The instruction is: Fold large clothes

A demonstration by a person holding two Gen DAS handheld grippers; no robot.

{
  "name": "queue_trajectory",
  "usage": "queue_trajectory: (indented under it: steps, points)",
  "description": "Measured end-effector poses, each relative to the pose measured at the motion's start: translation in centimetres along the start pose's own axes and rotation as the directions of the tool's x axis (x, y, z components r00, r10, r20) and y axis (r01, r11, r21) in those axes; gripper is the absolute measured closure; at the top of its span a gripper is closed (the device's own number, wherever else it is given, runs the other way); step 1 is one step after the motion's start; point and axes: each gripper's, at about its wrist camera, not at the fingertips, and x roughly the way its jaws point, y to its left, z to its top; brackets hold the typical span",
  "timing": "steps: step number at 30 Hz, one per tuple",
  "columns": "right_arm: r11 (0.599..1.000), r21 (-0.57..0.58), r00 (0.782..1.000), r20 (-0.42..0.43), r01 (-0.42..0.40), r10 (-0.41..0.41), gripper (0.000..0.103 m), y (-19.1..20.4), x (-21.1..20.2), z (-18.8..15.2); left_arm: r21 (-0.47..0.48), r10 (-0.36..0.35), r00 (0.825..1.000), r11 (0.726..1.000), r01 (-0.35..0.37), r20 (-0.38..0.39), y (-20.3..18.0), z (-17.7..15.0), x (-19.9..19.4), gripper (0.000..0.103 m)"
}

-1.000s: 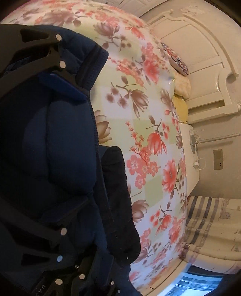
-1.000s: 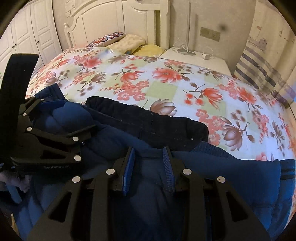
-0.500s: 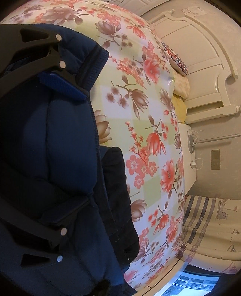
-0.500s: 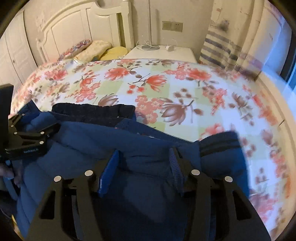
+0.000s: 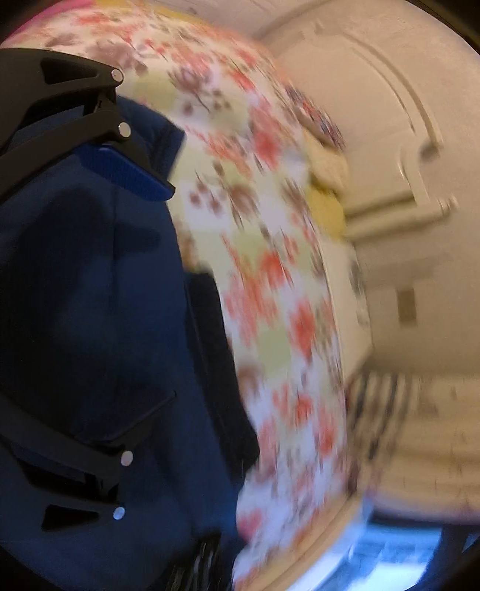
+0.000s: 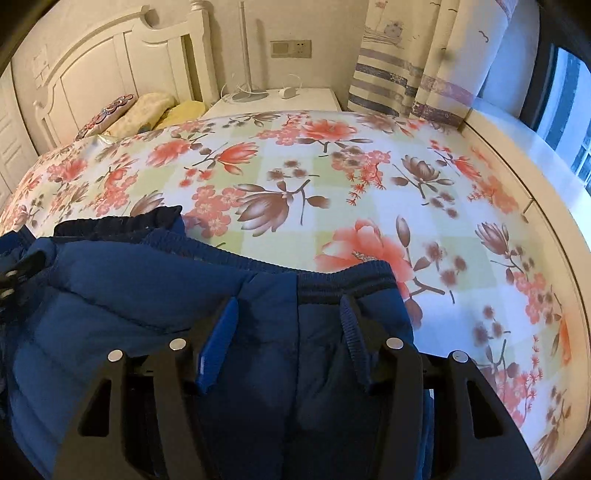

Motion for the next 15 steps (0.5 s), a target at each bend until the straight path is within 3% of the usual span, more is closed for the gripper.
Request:
queue_trajectory:
  steps: [3,4,7,11,13,15]
  points:
    - [1.000,0.010,1.000,0.005,-0.011,0.011,0.055,0.1,0.1,-0.2,0.172,0.029,0.999,0.985,-0.021,-0.041,-2.6,-1.3,1.9,0.002]
    - [1.000,0.012,1.000,0.006,-0.012,0.012,0.055,0.0,0.0,-0.3,0.159,0.013,0.999,0.987,-0.007,-0.038,-2.5,-1.6,2.4,0.002]
    - [1.000,0.008,1.000,0.012,-0.010,0.010,0.055,-0.1,0.0,-0.4,0.059,-0.081,0.993,0.995,0.086,-0.084,-0.3,-1.2,3.1,0.002]
    - [1.000,0.007,1.000,0.022,-0.011,0.011,0.055,-0.2,0.0,-0.5,-0.045,0.060,0.998,0.997,-0.061,-0.030,4.5,-0.6,1.9,0.004]
    - [1.000,0.007,1.000,0.023,-0.010,0.010,0.055,-0.1,0.0,-0.5,-0.164,0.018,0.995,0.986,-0.033,-0.095,8.2,-1.2,2.7,0.004]
    - [1.000,0.008,1.000,0.023,-0.009,0.009,0.055,-0.2,0.0,-0.5,-0.313,-0.118,0.982,0.947,0.068,-0.144,11.9,-2.3,4.5,0.005]
